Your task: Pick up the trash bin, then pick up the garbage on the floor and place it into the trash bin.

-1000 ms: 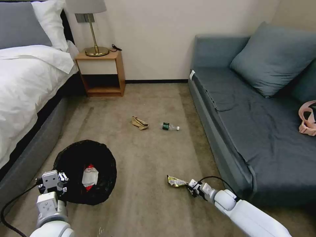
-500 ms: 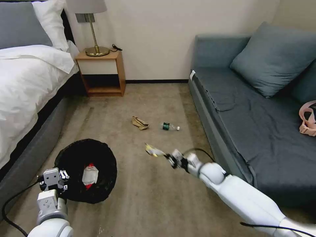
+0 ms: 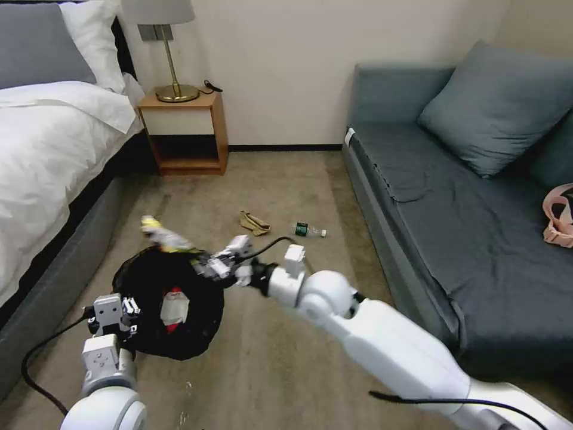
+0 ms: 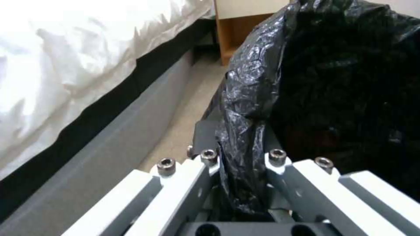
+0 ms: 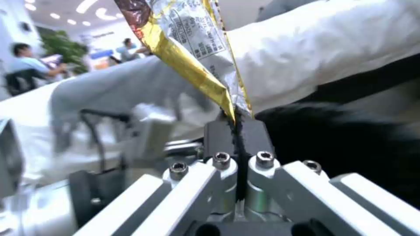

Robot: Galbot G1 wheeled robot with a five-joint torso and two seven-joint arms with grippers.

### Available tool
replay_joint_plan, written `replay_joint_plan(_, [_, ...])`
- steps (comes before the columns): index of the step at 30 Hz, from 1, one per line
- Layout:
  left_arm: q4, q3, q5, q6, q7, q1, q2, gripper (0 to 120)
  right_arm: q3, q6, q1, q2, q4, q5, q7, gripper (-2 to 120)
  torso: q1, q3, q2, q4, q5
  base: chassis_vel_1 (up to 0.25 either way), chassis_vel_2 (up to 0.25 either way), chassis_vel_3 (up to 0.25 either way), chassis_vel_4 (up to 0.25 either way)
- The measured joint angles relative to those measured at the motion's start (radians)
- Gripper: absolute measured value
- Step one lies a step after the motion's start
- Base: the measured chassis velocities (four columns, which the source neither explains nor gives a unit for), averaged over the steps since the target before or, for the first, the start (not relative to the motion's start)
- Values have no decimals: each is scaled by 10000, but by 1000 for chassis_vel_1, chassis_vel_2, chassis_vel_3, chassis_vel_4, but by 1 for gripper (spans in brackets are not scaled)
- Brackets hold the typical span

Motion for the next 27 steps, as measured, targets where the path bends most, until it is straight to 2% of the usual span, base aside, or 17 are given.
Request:
replay_joint_plan(3, [-24,4,-3,-4,42,30,5,4,-186,114,-145,223,-283,29,-181,0,0,0,0,0,0,0,0,0,0])
replay_joint_plan(6, [13,-11,-21,-81,87,92,29,4,-472,540,-286,818,-1810,-752,-242,0,0,0,0,2,2,0,0,0,0])
replay_joint_plan(10, [21,-3,-32,-100,115,78,13,4,-489,767,-291,1080,-2659,-1253,-33,0,0,0,0,1,0,0,0,0,0])
replay_joint_plan(11, [21,-1,-42,-109,121,71,7,4,-468,826,-296,1184,-2975,-1407,105,5,0,0,0,1,1,0,0,0,0])
replay_joint_plan(13, [21,0,-53,-113,123,68,9,4,-449,843,-296,1229,-3102,-1468,196,7,1,0,0,1,1,0,0,0,0])
replay_joint_plan(16, [143,-95,-136,-165,138,42,85,4,-429,857,-284,1291,-3375,-1935,527,25,0,0,0,1,1,0,0,0,0])
replay_joint_plan(18, [165,-105,-146,-173,139,43,93,4,-430,855,-295,1289,-3403,-2079,570,26,0,0,0,1,1,0,0,0,0])
replay_joint_plan(19, [195,-122,-160,-181,142,42,107,4,-430,845,-323,1276,-3453,-2356,616,33,0,0,0,1,1,0,0,0,0])
replay_joint_plan(21, [209,-131,-168,-185,142,42,118,4,-429,841,-341,1265,-3477,-2475,623,36,0,0,0,1,2,0,0,0,0])
replay_joint_plan(23, [245,-162,-208,-192,150,30,157,4,-410,815,-422,1190,-3512,-2837,632,46,0,0,0,1,1,0,0,0,0])
replay_joint_plan(25, [247,-167,-213,-192,151,28,163,4,-403,805,-433,1173,-3510,-2879,635,48,0,0,0,1,1,0,0,0,0])
replay_joint_plan(27, [270,-197,-235,-202,152,12,208,4,-364,745,-484,1040,-3400,-3109,647,64,0,0,0,1,2,0,0,0,0])
